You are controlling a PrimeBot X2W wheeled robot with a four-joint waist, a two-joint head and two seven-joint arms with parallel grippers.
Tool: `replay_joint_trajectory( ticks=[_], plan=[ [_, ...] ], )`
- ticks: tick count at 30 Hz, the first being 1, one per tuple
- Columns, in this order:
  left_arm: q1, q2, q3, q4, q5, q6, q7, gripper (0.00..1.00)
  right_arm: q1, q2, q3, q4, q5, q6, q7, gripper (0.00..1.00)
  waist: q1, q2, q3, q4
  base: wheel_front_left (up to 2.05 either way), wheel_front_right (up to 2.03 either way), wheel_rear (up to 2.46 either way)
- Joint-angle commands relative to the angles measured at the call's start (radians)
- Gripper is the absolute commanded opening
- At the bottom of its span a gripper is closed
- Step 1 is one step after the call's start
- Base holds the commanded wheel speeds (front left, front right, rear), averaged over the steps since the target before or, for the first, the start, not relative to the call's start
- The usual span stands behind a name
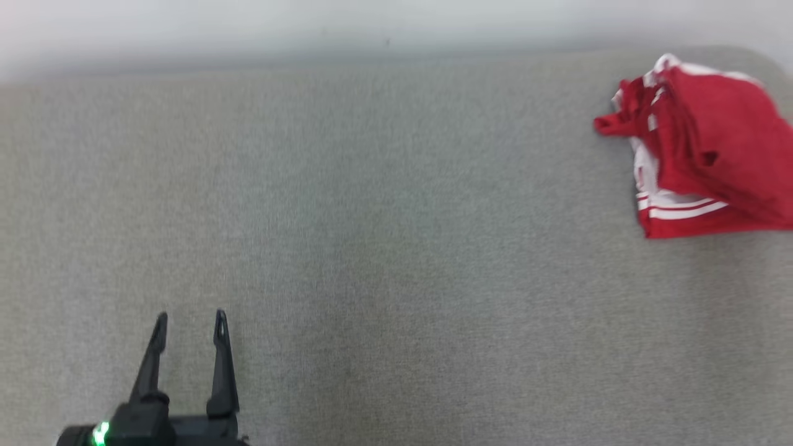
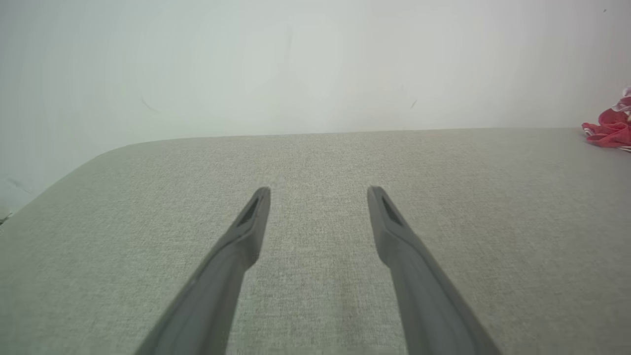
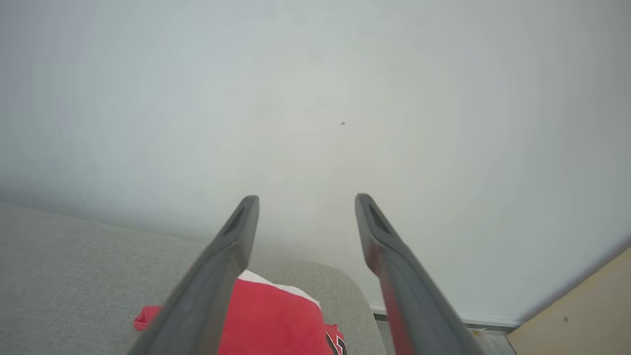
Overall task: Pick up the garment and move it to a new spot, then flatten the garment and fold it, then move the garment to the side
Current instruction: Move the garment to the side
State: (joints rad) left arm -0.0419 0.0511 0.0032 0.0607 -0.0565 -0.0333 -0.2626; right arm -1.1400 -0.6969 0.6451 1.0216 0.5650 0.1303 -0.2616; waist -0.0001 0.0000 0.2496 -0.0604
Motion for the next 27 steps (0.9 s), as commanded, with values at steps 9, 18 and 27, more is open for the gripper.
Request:
replay_joint_trajectory(
  ticks=[9,18,27],
  plan=[
    [0.075,0.000,-0.009,-0.007,-0.027,0.007,-0.003,1.00,0.536,0.230,-0.519,-0.426,-0.254,0.001,-0.004,1.00,0.0001,0.0000,-0.139,-0.003,0.00,0.00,0.00],
    [0.087,0.000,-0.001,0.005,-0.034,0.010,-0.003,1.00,0.855,0.446,-0.647,-0.682,-0.375,0.001,-0.004,1.00,0.0001,0.0000,-0.172,0.018,0.00,0.00,0.00],
    [0.117,0.000,0.001,0.013,-0.048,0.026,-0.003,1.00,1.068,0.591,-0.668,-0.800,-0.431,0.001,-0.004,1.00,0.0001,0.0000,-0.212,0.022,0.00,0.00,0.00]
  ],
)
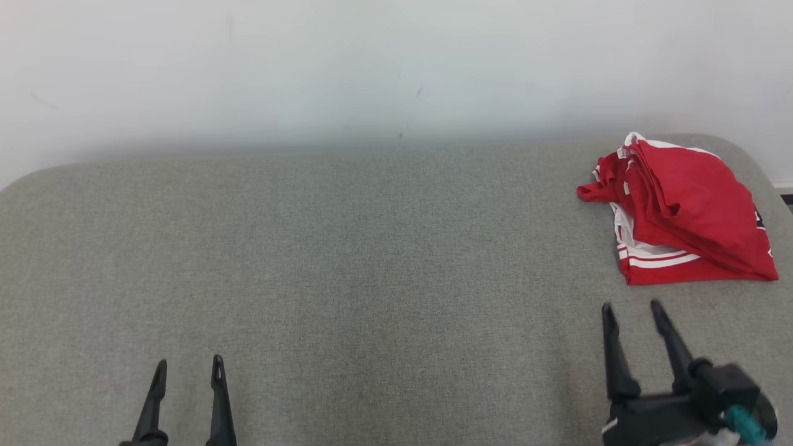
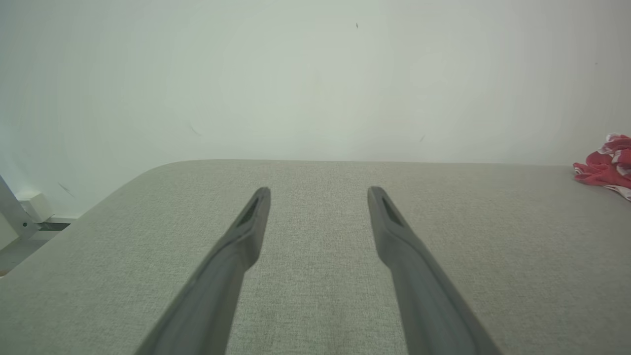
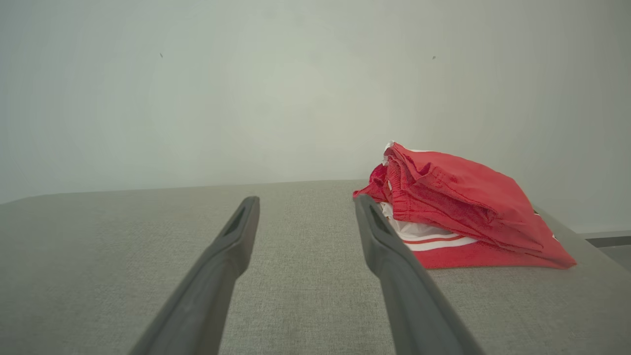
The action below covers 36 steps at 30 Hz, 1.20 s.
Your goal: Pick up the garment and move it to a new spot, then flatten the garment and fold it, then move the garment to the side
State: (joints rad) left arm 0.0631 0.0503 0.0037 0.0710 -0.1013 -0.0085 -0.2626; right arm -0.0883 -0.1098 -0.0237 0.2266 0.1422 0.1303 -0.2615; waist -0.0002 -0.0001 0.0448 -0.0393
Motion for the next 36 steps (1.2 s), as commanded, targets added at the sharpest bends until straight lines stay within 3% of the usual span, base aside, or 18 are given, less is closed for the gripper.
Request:
replay_joint_trajectory(
  ticks=[1,11,36],
  plan=[
    [0.021,0.000,0.000,0.013,0.007,0.005,-0.003,1.00,0.035,0.013,0.000,-0.008,-0.012,0.001,-0.004,1.00,0.0002,0.0001,-0.011,0.001,0.00,0.00,0.00],
    [0.031,0.000,-0.008,0.033,0.033,0.001,-0.003,1.00,0.143,0.054,0.016,-0.022,-0.022,0.001,-0.004,1.00,0.0002,0.0001,-0.025,0.001,0.00,0.00,0.00],
    [0.056,0.000,0.001,0.019,0.016,0.007,-0.003,1.00,0.152,0.060,0.055,-0.012,0.001,0.001,-0.004,1.00,0.0002,0.0001,-0.035,0.004,0.00,0.00,0.00]
  ],
)
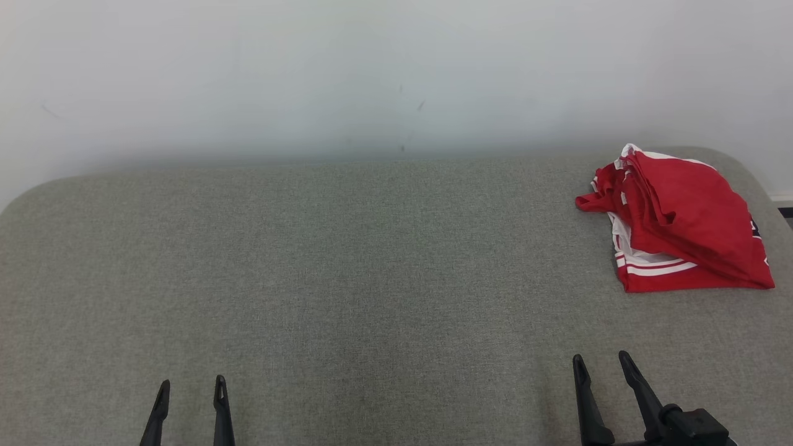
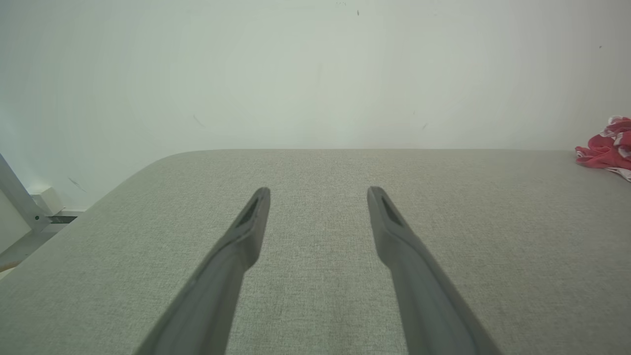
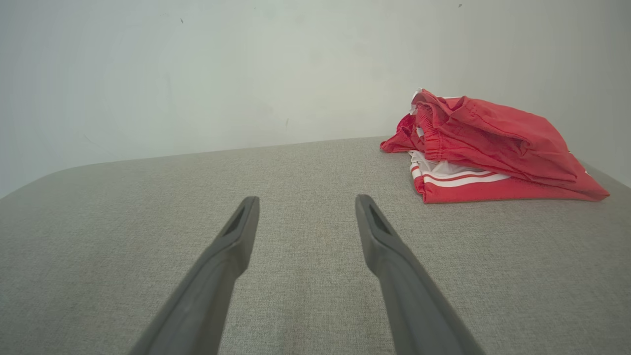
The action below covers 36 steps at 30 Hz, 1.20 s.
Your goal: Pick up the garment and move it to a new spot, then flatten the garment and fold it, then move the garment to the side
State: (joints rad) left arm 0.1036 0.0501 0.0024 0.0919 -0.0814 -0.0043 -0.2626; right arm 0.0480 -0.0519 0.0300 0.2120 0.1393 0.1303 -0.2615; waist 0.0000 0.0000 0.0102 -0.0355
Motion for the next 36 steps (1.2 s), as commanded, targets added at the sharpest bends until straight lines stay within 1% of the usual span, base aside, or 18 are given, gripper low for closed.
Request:
replay_joint_trajectory(
  ticks=[1,7,8,12,22,36],
  plan=[
    [0.016,0.001,0.003,-0.002,-0.006,0.004,-0.003,1.00,0.015,0.003,0.002,0.002,0.005,0.001,-0.004,1.00,0.0000,0.0000,0.000,0.000,0.00,0.00,0.00],
    [0.013,0.001,0.002,-0.002,-0.004,0.006,-0.003,1.00,0.010,0.002,0.004,0.003,0.008,0.001,-0.004,1.00,0.0000,0.0000,0.002,0.001,0.00,0.00,0.00],
    [0.000,0.000,0.000,0.002,-0.009,0.004,0.000,0.00,0.001,0.000,0.004,0.001,0.002,0.000,0.000,0.00,0.0000,0.0000,0.002,0.001,0.00,0.00,0.00],
    [0.000,-0.003,-0.002,0.036,-0.016,0.004,0.002,0.00,0.006,0.000,0.005,0.034,0.007,0.000,0.006,0.00,0.0000,0.0000,0.002,0.001,0.00,0.00,0.00],
    [-0.007,0.008,-0.003,0.029,-0.236,-0.014,0.052,0.00,0.031,-0.011,-0.003,-0.015,0.220,0.000,0.032,0.00,0.0000,0.0000,0.001,0.004,0.00,0.00,0.00],
    [-0.019,0.019,-0.001,0.022,-0.498,-0.036,0.116,0.00,0.060,-0.019,-0.018,-0.072,0.476,0.000,0.069,0.00,0.0000,0.0000,0.000,0.007,0.00,0.00,0.00]
  ],
)
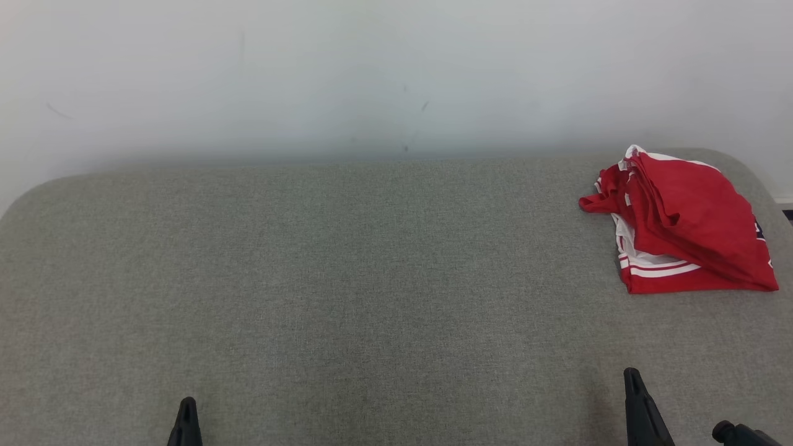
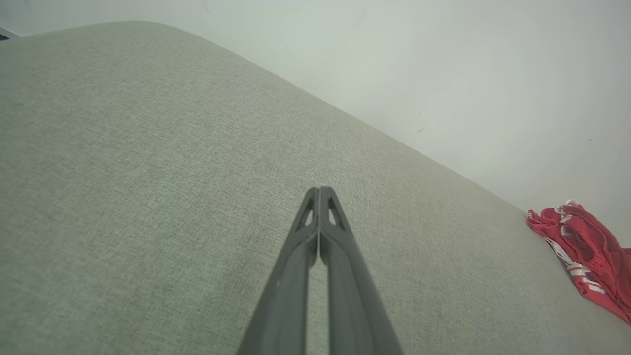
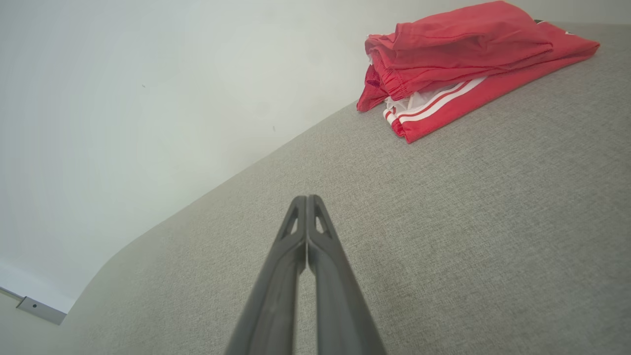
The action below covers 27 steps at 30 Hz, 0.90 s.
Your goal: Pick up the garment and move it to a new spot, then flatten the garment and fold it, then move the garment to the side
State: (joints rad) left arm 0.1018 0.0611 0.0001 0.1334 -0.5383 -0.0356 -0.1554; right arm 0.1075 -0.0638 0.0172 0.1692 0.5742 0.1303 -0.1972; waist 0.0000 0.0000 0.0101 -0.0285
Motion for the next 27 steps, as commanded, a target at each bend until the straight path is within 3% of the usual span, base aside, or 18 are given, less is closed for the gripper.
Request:
replay_joint_trajectory(
  ticks=[1,27],
  plan=[
    [-0.018,0.008,0.002,-0.020,-0.059,-0.006,0.013,0.00,0.002,-0.008,-0.006,-0.032,0.057,0.000,0.008,0.00,0.0000,0.0000,0.000,0.001,0.00,0.00,0.00],
    [-0.034,0.018,0.014,-0.031,-0.441,-0.038,0.115,0.00,0.047,-0.011,-0.037,-0.116,0.427,0.000,0.073,0.00,0.0000,0.0000,-0.002,0.008,0.00,0.00,0.00]
  ],
)
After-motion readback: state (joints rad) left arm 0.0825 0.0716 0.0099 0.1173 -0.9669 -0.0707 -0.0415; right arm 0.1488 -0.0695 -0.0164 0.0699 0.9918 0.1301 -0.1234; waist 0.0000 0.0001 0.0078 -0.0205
